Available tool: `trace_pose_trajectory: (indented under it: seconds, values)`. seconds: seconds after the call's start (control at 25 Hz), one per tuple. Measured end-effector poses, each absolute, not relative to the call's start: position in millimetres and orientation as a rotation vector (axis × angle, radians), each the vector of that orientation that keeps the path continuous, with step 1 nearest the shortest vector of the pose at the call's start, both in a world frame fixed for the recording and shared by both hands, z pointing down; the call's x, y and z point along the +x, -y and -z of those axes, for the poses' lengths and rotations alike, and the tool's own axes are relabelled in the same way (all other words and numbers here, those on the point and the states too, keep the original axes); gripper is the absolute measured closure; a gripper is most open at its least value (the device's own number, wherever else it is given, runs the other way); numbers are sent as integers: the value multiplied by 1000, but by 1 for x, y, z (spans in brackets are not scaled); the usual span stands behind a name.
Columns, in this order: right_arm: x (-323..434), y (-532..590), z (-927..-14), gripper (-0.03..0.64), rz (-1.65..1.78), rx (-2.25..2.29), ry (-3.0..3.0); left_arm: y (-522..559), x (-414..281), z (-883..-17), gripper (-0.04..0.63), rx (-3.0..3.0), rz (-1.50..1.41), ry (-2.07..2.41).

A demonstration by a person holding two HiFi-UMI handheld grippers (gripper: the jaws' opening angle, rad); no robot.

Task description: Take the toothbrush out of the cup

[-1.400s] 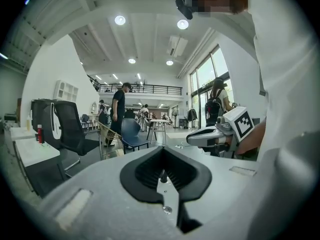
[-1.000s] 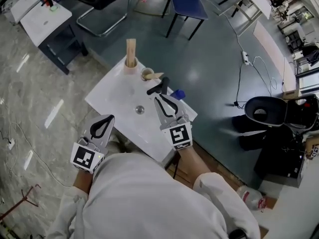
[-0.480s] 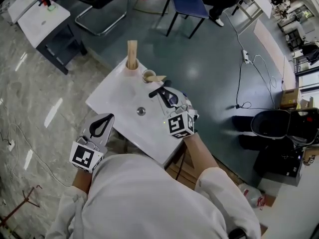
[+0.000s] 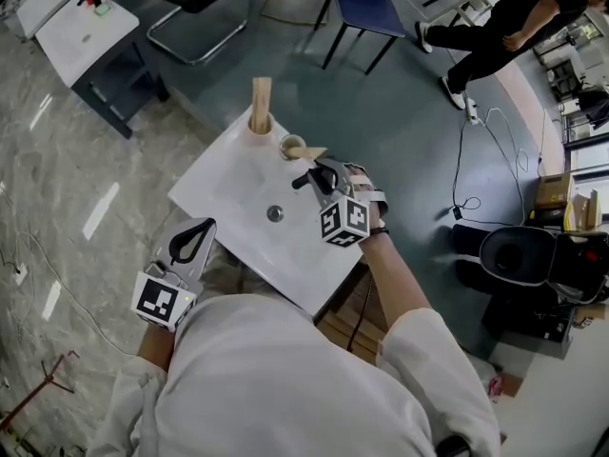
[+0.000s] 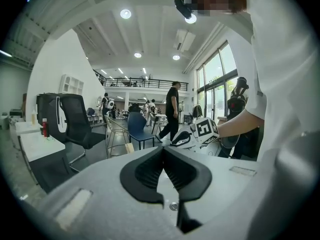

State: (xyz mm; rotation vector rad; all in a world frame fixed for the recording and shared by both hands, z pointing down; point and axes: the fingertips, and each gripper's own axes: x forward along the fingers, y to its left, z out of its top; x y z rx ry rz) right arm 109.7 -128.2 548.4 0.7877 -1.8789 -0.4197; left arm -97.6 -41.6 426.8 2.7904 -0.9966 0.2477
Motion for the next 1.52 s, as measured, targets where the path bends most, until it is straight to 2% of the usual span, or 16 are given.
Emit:
trace_pose_trajectory:
  seconds: [0.8, 1.52]
  values:
    - [127, 161, -627, 480, 576, 330, 1508, 48, -133, -439, 588, 2730, -240, 1067]
    - [132, 184, -674, 459, 591, 120, 1339, 60, -153, -452, 588, 2677, -226, 1122]
